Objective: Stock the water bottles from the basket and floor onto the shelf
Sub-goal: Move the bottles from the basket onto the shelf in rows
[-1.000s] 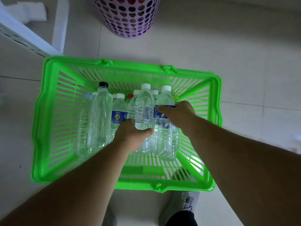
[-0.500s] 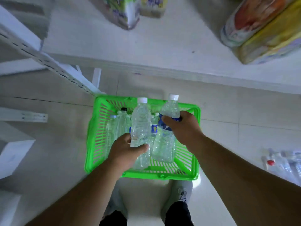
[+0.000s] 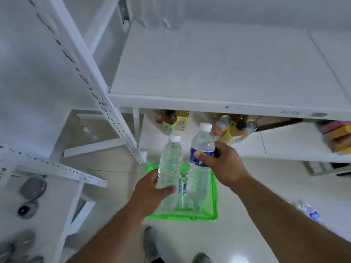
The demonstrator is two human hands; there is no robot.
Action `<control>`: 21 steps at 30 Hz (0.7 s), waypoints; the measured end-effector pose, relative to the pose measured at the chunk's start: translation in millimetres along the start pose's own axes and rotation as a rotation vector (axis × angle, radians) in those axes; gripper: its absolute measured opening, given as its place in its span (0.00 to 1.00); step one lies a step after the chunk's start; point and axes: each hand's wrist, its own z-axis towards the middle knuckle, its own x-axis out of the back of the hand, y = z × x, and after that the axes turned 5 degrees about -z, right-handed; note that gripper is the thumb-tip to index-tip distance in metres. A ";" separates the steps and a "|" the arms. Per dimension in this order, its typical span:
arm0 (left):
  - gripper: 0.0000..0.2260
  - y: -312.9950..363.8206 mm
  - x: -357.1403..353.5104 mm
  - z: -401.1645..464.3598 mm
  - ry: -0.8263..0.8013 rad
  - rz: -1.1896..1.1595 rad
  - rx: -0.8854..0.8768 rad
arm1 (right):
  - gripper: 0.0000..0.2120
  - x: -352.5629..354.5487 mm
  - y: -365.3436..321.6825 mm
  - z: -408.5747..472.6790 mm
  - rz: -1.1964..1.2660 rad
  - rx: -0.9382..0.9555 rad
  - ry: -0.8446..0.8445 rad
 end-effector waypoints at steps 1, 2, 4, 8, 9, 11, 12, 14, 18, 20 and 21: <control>0.15 14.0 4.3 -17.3 0.005 -0.020 -0.023 | 0.09 12.2 -18.5 -12.6 0.010 0.042 -0.003; 0.15 28.6 7.9 -34.4 0.013 -0.035 -0.053 | 0.09 24.3 -36.6 -25.4 0.022 0.086 -0.008; 0.15 56.9 12.6 -65.7 0.029 -0.051 -0.101 | 0.08 46.3 -68.0 -49.2 0.050 0.158 0.007; 0.15 105.7 19.7 -115.1 0.094 -0.044 -0.209 | 0.12 83.5 -125.6 -90.2 0.084 0.279 0.050; 0.16 116.3 20.7 -125.1 0.111 -0.041 -0.226 | 0.13 91.7 -136.9 -98.1 0.102 0.300 0.060; 0.16 137.2 22.0 -143.9 0.148 -0.035 -0.277 | 0.14 107.3 -158.2 -114.3 0.134 0.344 0.069; 0.17 147.1 21.3 -153.2 0.172 -0.040 -0.305 | 0.15 115.5 -167.3 -123.6 0.133 0.372 0.072; 0.17 162.8 20.6 -163.0 0.217 -0.062 -0.330 | 0.18 125.7 -179.2 -132.4 0.123 0.404 0.081; 0.16 192.2 16.8 -182.2 0.267 -0.104 -0.386 | 0.19 145.8 -195.4 -148.4 0.127 0.457 0.069; 0.15 201.7 17.0 -183.8 0.287 -0.103 -0.389 | 0.14 153.6 -203.8 -150.7 0.122 0.483 0.058; 0.15 206.1 17.1 -183.8 0.290 -0.106 -0.385 | 0.09 156.8 -208.0 -150.8 0.113 0.494 0.048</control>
